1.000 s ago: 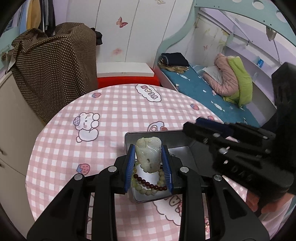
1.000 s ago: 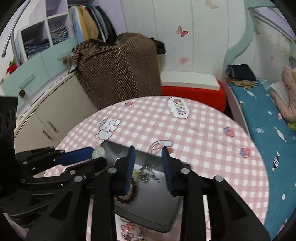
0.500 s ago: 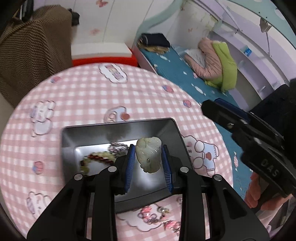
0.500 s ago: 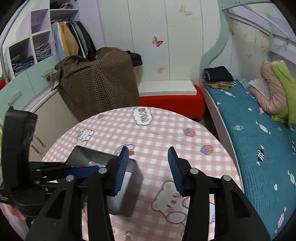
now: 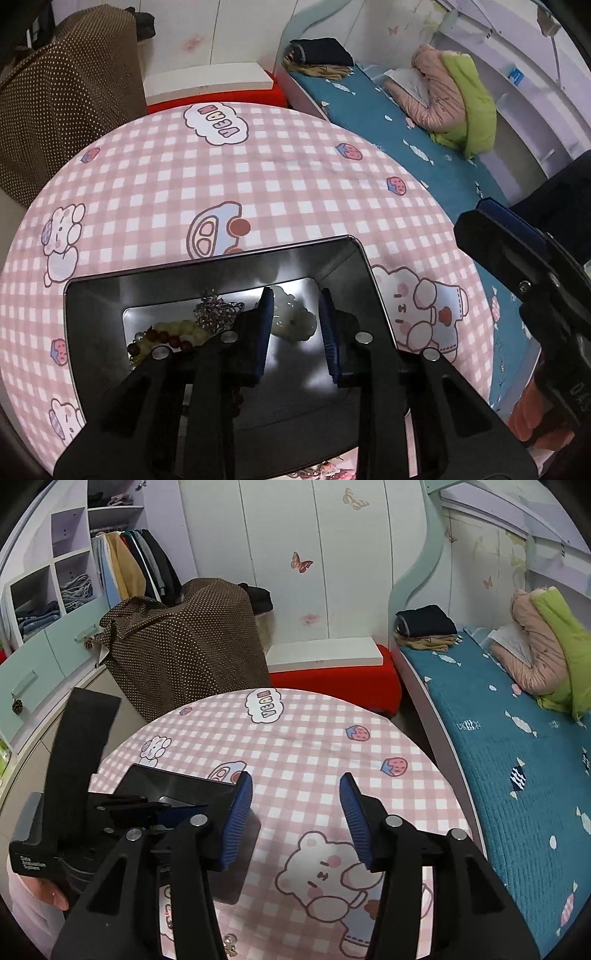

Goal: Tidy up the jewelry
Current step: 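Lower the pendant into the box with the left gripper while the right drops the chain in, then open both grippers and withdraw them toward the remaining earrings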

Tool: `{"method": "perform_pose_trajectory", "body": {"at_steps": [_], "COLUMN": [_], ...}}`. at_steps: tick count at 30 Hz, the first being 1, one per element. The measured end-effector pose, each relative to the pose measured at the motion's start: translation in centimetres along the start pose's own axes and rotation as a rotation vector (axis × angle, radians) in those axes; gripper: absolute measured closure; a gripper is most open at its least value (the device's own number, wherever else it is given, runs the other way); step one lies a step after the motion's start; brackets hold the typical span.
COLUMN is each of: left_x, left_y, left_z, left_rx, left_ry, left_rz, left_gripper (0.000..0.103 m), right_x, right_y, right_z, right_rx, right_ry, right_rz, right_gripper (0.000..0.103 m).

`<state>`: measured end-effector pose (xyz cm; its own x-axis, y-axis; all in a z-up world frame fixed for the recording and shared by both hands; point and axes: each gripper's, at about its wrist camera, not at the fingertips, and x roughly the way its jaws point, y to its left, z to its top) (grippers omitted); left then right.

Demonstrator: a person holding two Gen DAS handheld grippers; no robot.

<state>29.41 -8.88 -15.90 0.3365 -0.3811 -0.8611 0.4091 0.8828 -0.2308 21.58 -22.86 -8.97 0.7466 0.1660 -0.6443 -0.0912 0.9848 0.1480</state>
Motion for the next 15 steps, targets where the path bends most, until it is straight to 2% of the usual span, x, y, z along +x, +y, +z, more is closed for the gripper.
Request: {"method": "perform_pose_trajectory", "body": {"at_steps": [1, 3, 10, 13, 15], "left_x": [-0.2, -0.5, -1.8, -2.5, -3.3], "left_y": [0.0, 0.0, 0.3, 0.3, 0.2], "left_z": [0.0, -0.1, -0.7, -1.1, -1.5], "left_rx": [-0.001, -0.003, -0.011, -0.016, -0.015], "left_ry": [-0.002, -0.013, -0.033, -0.043, -0.056], "left_rz": [0.002, 0.009, 0.039, 0.043, 0.056], "left_gripper": [0.076, 0.068, 0.064, 0.060, 0.053], "right_x": [0.0, -0.2, -1.0, -1.6, -2.2], "right_y": [0.0, -0.1, 0.1, 0.4, 0.6], "right_z": [-0.1, -0.2, -0.5, -0.7, -0.8], "right_rx": [0.001, 0.004, 0.007, 0.003, 0.004], "right_ry": [0.001, 0.002, 0.001, -0.001, -0.008], "right_rz": [-0.004, -0.015, -0.017, -0.024, -0.029], "right_gripper": [0.053, 0.052, 0.048, 0.046, 0.042]}}
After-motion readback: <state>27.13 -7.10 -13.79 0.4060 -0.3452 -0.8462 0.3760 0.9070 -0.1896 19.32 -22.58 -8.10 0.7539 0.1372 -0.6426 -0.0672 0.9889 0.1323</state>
